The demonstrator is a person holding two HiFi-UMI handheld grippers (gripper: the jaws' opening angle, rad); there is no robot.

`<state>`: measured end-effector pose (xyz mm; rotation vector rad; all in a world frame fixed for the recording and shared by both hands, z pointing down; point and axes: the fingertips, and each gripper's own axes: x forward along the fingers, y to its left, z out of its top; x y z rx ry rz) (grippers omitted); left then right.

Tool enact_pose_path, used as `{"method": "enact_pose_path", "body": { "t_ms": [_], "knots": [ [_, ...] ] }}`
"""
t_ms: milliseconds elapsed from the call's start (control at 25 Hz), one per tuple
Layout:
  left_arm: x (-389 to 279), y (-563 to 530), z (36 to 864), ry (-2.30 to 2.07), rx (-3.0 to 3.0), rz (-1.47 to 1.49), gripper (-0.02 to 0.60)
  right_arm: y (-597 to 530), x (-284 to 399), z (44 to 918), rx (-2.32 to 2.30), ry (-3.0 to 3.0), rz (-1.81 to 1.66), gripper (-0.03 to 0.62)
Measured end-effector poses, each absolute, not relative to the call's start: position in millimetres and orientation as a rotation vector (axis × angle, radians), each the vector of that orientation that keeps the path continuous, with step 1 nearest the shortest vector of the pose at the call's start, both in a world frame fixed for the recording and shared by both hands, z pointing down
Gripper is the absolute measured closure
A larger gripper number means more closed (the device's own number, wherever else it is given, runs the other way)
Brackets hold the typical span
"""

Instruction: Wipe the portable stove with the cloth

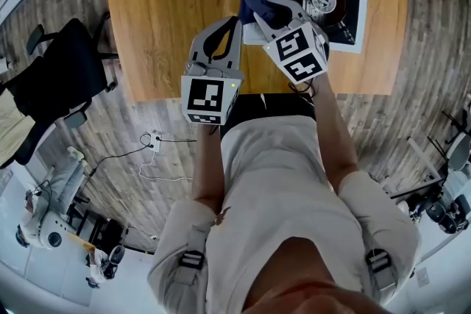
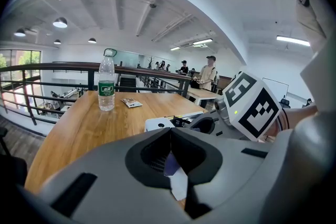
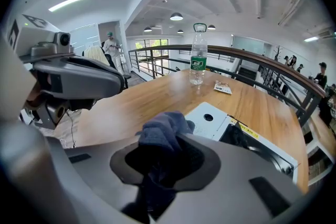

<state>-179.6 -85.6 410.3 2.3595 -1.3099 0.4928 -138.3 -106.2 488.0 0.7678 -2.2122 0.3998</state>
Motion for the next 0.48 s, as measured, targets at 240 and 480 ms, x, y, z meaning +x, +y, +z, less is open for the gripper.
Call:
{"method": "enact_pose_path", "body": {
  "t_ms": [240,480],
  "knots": [
    [-183.9,-75.9,409.0,-1.308,2.366,0.496,0.561,-90.9,-139.1,488.5,0.746,-2.196,0.385,0.488],
    [-184.1,-67.3,407.9,-1.3,2.381,0.498,0.561,-73.1,-139.0,491.0,0.738,-2.189,0.391,0.488]
  ]
}}
